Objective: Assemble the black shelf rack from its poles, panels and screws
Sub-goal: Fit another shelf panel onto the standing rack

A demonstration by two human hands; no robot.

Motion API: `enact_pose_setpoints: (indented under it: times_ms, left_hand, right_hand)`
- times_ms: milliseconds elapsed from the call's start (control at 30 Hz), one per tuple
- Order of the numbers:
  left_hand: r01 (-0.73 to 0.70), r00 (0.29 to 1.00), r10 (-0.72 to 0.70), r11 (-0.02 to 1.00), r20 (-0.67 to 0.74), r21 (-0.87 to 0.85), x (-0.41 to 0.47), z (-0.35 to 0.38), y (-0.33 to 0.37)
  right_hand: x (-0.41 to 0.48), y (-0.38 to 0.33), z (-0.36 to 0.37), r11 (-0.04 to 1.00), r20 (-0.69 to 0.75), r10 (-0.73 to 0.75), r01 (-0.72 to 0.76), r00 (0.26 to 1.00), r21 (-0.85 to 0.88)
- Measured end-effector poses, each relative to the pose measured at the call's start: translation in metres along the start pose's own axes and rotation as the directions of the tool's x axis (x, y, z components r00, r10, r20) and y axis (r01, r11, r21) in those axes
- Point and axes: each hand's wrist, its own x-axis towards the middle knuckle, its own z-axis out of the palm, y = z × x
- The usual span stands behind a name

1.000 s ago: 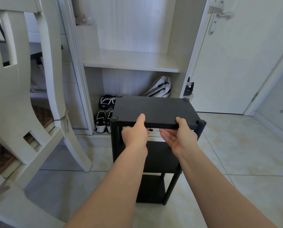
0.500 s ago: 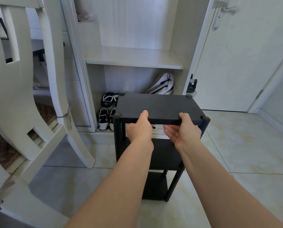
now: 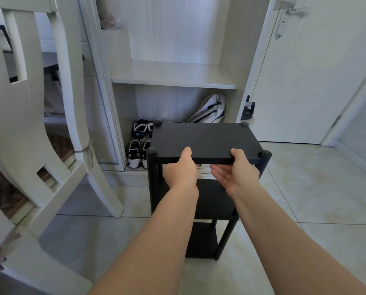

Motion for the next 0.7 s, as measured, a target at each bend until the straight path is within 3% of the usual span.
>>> enact_pose_setpoints:
  times_ms: [533,700]
  left_hand:
    - [0.003,0.999,-0.004,1.000,0.033,0.005,-0.003,-0.003,-0.004]
    - [-0.007,1.000,0.007,1.000,-0.003,-0.028,-0.005,0.000,-0.003]
  right_hand:
    - [0.003,-0.005,-0.010,0.996,0.131,0.072,-0.077,0.989,0.034]
    - [0.002,-0.010,-0.008,0.994,0.109,0.111,-0.113,0.988,0.010]
